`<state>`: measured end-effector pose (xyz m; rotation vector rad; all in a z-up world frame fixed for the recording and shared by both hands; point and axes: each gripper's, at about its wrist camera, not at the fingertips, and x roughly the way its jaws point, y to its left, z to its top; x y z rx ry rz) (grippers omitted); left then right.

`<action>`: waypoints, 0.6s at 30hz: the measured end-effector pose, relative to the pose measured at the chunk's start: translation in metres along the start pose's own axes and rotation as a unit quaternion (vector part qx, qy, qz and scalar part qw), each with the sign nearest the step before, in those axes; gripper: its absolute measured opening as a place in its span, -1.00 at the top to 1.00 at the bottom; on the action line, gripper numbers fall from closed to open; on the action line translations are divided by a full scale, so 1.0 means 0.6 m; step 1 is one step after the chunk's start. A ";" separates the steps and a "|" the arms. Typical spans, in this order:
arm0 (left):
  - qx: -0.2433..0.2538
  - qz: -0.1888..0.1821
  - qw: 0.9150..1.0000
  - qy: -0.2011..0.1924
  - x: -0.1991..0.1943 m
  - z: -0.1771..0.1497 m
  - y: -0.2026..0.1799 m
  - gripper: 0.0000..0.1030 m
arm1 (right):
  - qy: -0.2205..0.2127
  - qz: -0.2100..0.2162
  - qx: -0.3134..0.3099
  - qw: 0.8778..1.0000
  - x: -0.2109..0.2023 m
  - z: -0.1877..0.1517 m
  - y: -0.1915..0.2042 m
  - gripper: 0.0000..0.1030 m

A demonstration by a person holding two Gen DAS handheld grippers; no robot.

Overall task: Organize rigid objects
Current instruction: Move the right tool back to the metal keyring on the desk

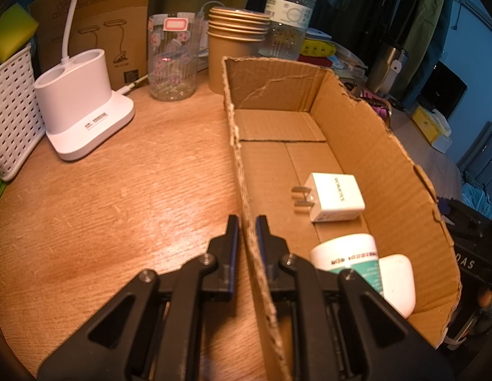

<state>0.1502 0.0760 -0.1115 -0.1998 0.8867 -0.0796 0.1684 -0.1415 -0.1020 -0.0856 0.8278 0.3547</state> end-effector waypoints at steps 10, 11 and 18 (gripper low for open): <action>0.000 0.000 1.000 0.000 0.000 0.000 -0.001 0.77 | 0.016 -0.005 -0.011 1.000 0.008 -0.003 0.004 -0.23; 0.000 0.000 1.000 0.000 0.000 0.000 0.000 0.77 | 0.018 -0.005 -0.013 1.000 0.009 -0.003 0.005 -0.23; 0.000 0.000 1.000 0.000 0.000 0.000 0.000 0.77 | 0.023 -0.011 -0.029 0.999 0.012 -0.003 0.012 -0.04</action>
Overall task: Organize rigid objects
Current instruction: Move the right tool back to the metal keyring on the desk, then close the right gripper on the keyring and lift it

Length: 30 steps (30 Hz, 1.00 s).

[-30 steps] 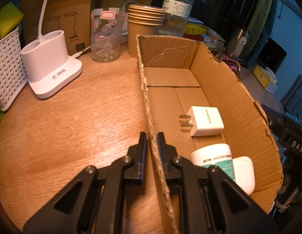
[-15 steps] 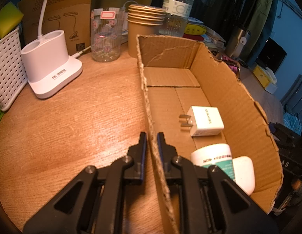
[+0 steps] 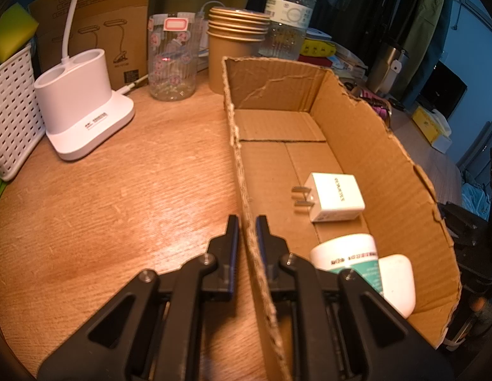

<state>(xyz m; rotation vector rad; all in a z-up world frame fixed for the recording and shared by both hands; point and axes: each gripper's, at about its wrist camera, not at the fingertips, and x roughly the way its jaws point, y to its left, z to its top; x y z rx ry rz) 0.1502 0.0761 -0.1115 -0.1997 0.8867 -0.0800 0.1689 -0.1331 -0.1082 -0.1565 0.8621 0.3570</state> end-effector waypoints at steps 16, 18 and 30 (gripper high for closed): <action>0.000 0.000 1.000 0.000 0.000 0.000 0.000 0.77 | -0.026 -0.001 -0.022 0.999 -0.011 -0.003 0.008 0.79; 0.000 0.000 1.000 0.000 0.000 0.000 0.000 0.77 | -0.028 0.002 -0.021 0.999 -0.013 -0.002 0.006 0.80; 0.000 0.000 1.000 0.000 0.000 0.000 0.000 0.77 | -0.051 -0.002 -0.017 0.999 -0.035 0.003 0.003 0.81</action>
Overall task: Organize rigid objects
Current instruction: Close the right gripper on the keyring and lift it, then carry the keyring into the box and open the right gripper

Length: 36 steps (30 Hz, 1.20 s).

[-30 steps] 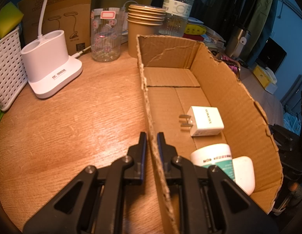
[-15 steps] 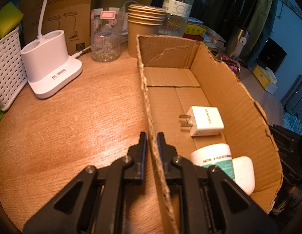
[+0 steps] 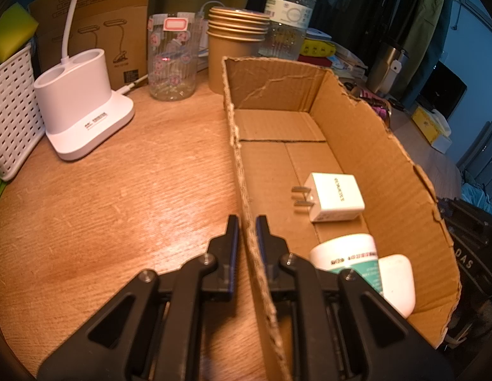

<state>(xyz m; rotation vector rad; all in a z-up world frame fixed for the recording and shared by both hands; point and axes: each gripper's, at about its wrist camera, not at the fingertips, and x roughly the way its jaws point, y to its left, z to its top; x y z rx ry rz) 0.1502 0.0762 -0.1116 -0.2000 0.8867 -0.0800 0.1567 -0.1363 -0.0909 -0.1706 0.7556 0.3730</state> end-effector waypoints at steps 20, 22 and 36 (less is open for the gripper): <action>0.000 0.000 1.000 0.000 0.000 0.000 0.000 0.77 | -0.066 0.006 -0.018 0.998 -0.091 0.030 0.029 0.81; 0.000 0.000 1.000 0.000 0.000 0.000 0.000 0.77 | -0.072 0.009 -0.022 0.997 -0.098 0.032 0.037 0.81; 0.000 0.000 1.000 0.000 0.000 0.000 0.000 0.77 | -0.087 0.044 -0.049 0.994 -0.114 0.035 0.090 0.80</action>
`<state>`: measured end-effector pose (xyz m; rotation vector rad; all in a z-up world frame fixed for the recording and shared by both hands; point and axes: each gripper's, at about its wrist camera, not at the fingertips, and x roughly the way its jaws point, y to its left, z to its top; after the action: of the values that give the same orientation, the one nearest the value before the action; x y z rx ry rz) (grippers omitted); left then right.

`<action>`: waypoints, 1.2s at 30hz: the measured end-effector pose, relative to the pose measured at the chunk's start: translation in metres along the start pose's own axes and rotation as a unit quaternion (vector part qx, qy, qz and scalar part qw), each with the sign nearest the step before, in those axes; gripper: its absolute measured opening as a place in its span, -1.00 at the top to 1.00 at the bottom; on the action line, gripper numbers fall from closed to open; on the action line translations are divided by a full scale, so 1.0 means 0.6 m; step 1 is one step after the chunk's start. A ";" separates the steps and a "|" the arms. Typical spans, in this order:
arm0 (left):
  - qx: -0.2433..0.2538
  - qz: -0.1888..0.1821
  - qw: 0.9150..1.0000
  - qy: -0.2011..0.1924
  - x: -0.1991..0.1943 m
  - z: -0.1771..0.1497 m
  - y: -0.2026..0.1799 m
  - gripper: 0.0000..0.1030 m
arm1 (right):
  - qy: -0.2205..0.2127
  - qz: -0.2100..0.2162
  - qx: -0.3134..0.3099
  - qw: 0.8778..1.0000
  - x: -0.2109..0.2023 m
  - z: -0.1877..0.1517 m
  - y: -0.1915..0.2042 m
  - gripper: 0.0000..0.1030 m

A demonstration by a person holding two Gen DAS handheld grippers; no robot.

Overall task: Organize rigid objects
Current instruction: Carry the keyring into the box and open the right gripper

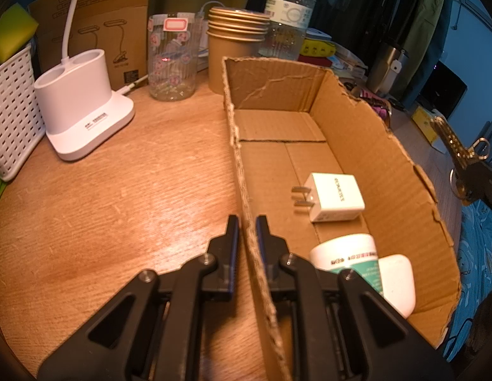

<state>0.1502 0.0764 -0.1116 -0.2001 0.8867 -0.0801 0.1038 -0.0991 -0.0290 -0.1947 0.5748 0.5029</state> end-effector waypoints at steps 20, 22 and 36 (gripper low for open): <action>0.000 0.000 1.000 0.000 0.000 0.000 0.000 0.77 | 0.032 0.026 -0.016 0.999 0.044 -0.013 0.032 0.80; 0.000 0.000 1.000 0.000 0.000 0.000 0.000 0.77 | 0.034 0.026 -0.017 0.999 0.045 -0.015 0.032 0.80; 0.000 0.000 1.000 0.000 0.000 0.000 0.002 0.77 | 0.041 0.023 -0.013 0.999 0.054 -0.016 0.028 0.80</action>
<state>0.1499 0.0773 -0.1117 -0.2007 0.8864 -0.0803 0.1140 -0.0745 -0.0562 -0.2279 0.6542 0.5496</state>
